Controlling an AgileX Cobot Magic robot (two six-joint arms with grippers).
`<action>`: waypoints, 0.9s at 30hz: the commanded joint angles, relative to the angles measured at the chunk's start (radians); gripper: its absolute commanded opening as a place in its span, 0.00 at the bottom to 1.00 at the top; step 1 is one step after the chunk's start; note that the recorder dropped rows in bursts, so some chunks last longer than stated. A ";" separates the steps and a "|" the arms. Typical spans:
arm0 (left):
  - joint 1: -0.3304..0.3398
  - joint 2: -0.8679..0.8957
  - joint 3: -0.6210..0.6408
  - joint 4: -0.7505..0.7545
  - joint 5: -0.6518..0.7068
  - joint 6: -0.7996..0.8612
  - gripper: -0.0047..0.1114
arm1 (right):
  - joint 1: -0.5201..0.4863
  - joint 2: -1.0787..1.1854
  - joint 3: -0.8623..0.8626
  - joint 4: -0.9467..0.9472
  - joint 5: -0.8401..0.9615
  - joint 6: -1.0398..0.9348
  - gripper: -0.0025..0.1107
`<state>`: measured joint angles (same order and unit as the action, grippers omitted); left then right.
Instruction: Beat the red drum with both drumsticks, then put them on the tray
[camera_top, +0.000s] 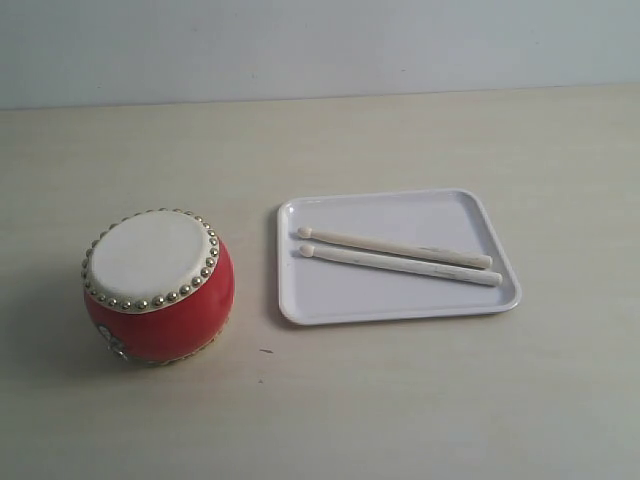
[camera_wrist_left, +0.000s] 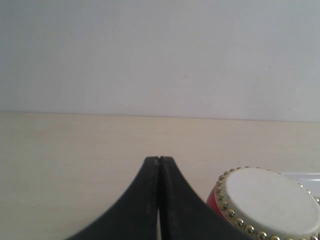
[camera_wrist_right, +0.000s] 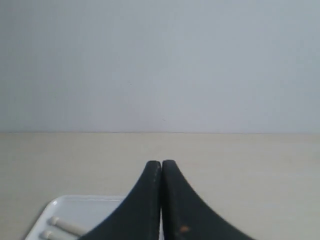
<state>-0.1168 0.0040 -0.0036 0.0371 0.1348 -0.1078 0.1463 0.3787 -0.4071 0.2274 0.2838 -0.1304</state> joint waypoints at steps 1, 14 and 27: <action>0.002 -0.004 0.004 0.004 0.003 -0.003 0.04 | -0.084 -0.091 0.134 0.054 -0.103 0.004 0.02; 0.002 -0.004 0.004 0.004 0.003 -0.001 0.04 | -0.139 -0.317 0.379 0.170 -0.203 0.004 0.02; 0.002 -0.004 0.004 0.004 0.003 -0.001 0.04 | -0.153 -0.330 0.407 0.161 -0.172 -0.024 0.02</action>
<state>-0.1168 0.0040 -0.0036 0.0412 0.1348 -0.1057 0.0005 0.0528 -0.0048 0.4014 0.1181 -0.1422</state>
